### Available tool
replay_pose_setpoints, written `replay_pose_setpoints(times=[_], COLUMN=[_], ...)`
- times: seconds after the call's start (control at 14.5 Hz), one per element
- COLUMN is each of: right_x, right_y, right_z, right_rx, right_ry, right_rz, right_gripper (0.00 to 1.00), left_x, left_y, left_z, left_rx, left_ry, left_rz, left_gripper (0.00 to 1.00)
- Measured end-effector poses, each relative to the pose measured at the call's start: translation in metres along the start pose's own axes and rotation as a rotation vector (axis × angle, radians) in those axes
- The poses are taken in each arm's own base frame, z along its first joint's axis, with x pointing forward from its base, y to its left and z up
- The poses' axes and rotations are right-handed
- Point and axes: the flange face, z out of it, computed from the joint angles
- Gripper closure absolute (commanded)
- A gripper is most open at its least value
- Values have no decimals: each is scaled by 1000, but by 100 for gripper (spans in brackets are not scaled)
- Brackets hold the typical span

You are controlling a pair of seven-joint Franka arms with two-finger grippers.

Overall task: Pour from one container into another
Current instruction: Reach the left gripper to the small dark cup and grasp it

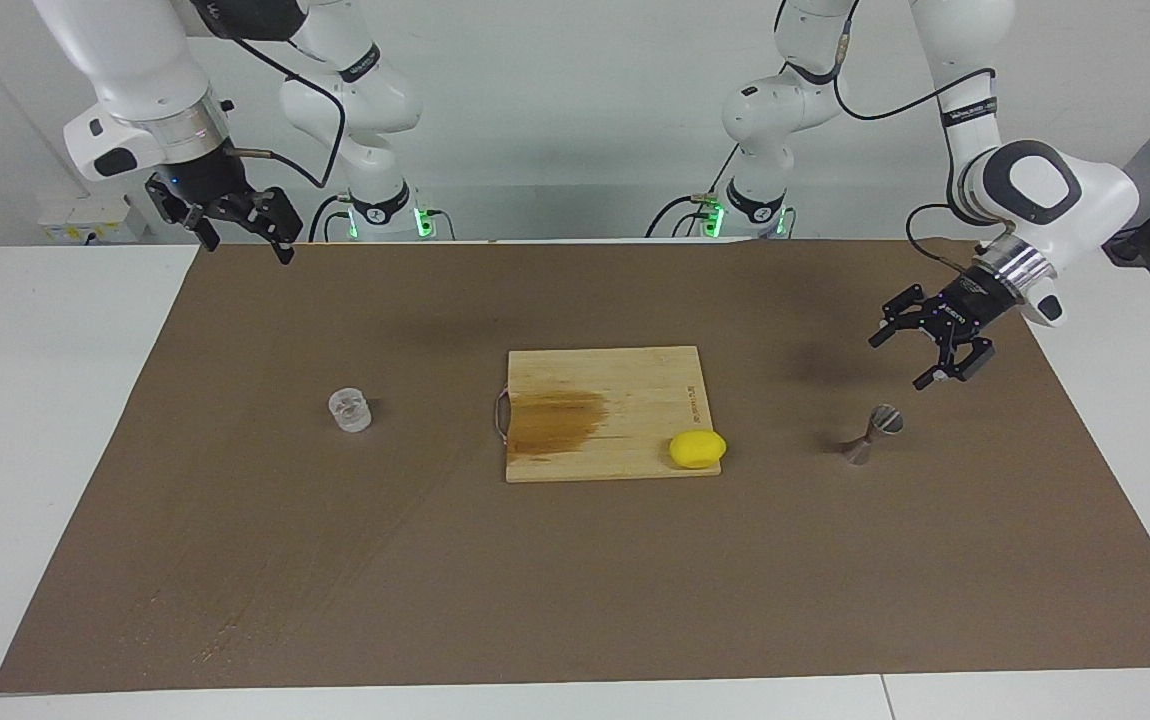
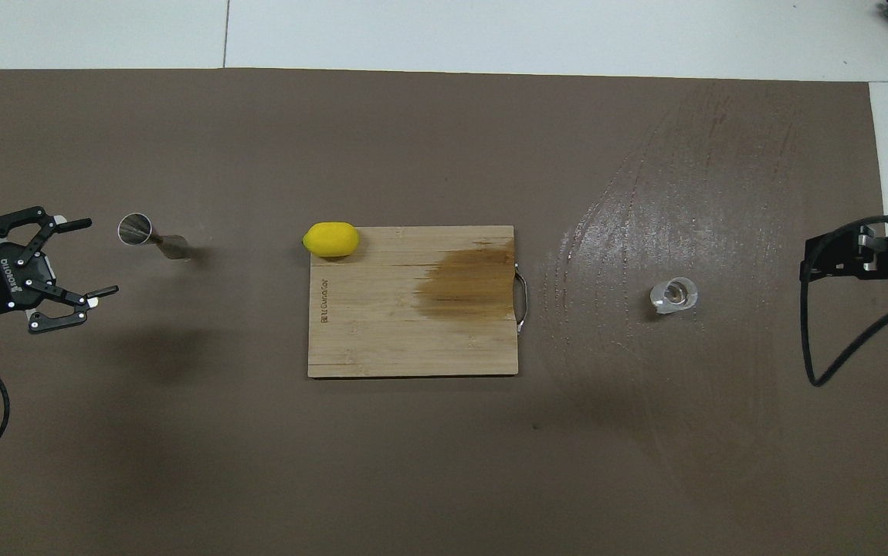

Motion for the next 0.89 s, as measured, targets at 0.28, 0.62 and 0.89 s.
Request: replay_pose_setpoints(times=[0.28,0.62,0.89], right_x=[4,7,6], right_y=[-2,-7,-8], right_z=[-1,3,3], right_rx=[9,14,14], right_ry=[37,59,60], right_rz=[-1,-10,-11], right_gripper=[0,0,0], left_x=[34,47,47], left_y=[-6,-10,-12], left_z=[8,35,58], left_rx=[-145,-166,-190], left_ry=[-65,-112,-119], left_rz=[-319,-432,-478], left_gripper=[0,0,2])
